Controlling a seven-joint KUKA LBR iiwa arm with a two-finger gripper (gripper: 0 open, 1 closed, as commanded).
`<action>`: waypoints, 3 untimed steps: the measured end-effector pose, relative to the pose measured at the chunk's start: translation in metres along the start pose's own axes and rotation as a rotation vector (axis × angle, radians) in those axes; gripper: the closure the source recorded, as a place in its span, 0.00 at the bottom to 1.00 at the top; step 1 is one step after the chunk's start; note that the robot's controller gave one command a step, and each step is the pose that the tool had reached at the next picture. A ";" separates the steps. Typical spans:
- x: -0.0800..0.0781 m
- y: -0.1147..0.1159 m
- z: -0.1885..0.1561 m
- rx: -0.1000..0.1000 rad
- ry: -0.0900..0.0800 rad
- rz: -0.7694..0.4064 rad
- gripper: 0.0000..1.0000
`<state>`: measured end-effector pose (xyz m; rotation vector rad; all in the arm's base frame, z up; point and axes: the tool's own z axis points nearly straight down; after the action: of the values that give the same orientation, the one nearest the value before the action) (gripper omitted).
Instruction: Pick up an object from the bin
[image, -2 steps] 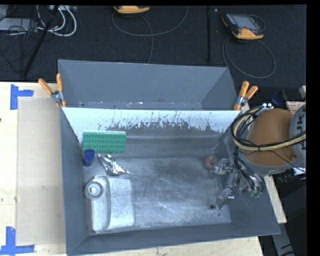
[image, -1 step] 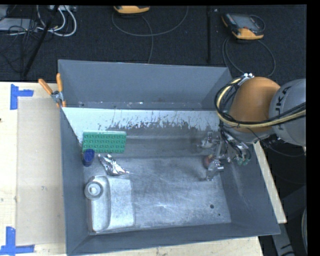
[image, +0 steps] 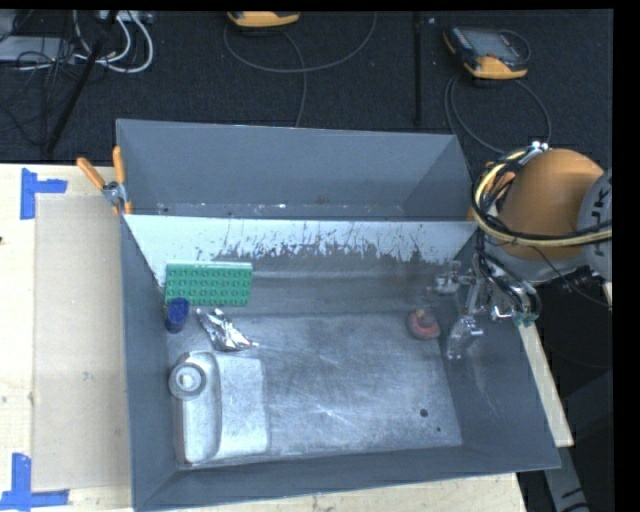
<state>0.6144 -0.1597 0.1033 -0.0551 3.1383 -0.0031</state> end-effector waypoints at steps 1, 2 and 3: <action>-0.008 0.007 0.032 -0.003 0.003 0.286 0.00; -0.012 0.006 0.028 -0.001 -0.014 0.285 1.00; 0.009 0.025 -0.122 0.000 -0.006 0.096 1.00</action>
Offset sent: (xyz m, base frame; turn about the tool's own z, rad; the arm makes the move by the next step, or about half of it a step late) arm 0.0071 0.0071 -0.0333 0.2869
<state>0.6046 -0.1349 0.2248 0.0959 3.1312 -0.0022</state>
